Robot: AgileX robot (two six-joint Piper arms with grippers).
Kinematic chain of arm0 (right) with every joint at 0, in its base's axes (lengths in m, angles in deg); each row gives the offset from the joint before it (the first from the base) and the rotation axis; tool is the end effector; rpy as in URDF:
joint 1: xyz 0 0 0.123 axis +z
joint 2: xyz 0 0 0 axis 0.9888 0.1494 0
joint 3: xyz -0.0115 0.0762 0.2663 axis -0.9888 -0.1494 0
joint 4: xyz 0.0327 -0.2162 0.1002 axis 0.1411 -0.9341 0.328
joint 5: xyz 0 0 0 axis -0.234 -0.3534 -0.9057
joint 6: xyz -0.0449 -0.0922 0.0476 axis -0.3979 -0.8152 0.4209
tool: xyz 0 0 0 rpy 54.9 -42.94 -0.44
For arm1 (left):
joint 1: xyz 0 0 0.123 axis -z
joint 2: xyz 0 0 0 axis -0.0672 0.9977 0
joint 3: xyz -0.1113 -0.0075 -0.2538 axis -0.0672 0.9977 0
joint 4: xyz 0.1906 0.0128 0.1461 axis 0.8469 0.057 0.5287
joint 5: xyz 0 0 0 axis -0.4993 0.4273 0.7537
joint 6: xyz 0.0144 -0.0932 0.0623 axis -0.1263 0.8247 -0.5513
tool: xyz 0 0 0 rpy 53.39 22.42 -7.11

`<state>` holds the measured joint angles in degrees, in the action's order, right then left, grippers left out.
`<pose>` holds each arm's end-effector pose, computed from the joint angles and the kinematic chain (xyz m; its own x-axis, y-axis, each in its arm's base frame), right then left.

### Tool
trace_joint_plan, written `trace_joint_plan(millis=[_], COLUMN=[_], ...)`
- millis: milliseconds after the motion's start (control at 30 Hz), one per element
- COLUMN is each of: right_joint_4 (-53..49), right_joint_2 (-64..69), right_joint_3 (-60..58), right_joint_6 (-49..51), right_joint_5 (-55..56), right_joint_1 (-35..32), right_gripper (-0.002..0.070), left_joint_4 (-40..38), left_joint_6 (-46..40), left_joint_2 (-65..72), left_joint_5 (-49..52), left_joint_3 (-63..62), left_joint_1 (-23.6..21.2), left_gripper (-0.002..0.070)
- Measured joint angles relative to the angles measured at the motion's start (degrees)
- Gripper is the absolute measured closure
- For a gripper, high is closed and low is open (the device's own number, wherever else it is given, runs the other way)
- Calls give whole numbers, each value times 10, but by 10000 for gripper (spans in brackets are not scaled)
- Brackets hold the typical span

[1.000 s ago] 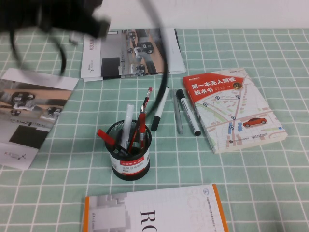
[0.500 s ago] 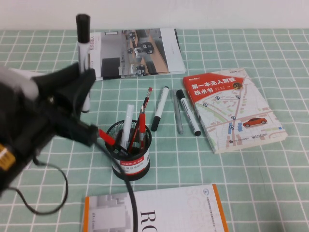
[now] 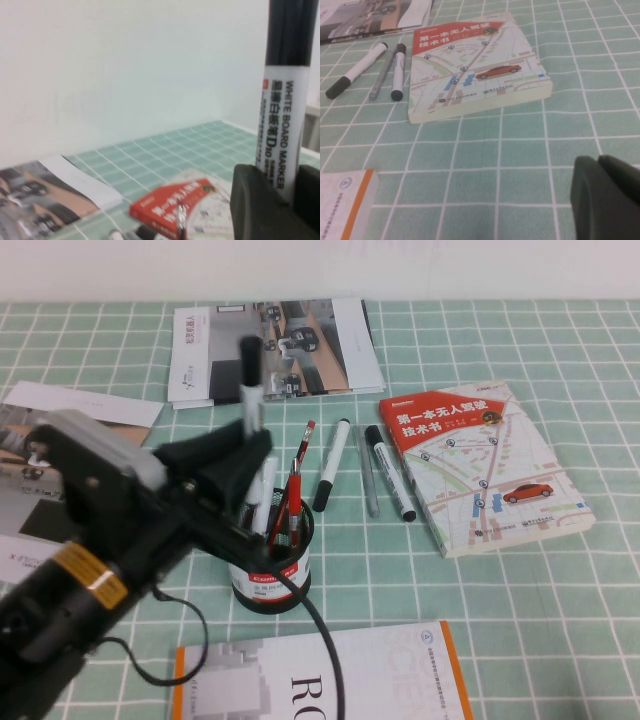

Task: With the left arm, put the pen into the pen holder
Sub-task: Place the pen onto the pen holder

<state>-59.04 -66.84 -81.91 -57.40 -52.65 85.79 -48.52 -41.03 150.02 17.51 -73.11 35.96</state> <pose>0.0696 0.0152 0.1666 -0.2857 0.1179 -0.9510 -0.1200 0.9802 0.1576 0.2135 -0.1596 0.2572 0.0565 -0.0913 -0.9942 0.6866 0.7265 -0.0277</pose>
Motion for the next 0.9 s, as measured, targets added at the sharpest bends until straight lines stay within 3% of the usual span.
trace_joint_plan(millis=[433, 900], right_joint_4=[0, 0], right_joint_2=[0, 0], right_joint_3=[0, 0], right_joint_6=[0, 0], right_joint_5=[0, 0], right_joint_1=[0, 0], right_gripper=[696, 696], left_joint_4=[18, -1], left_joint_6=[0, -2], left_joint_2=[119, 148], left_joint_5=[-66, -89], left_joint_3=[0, 0], left_joint_1=[0, 0], left_gripper=[568, 568])
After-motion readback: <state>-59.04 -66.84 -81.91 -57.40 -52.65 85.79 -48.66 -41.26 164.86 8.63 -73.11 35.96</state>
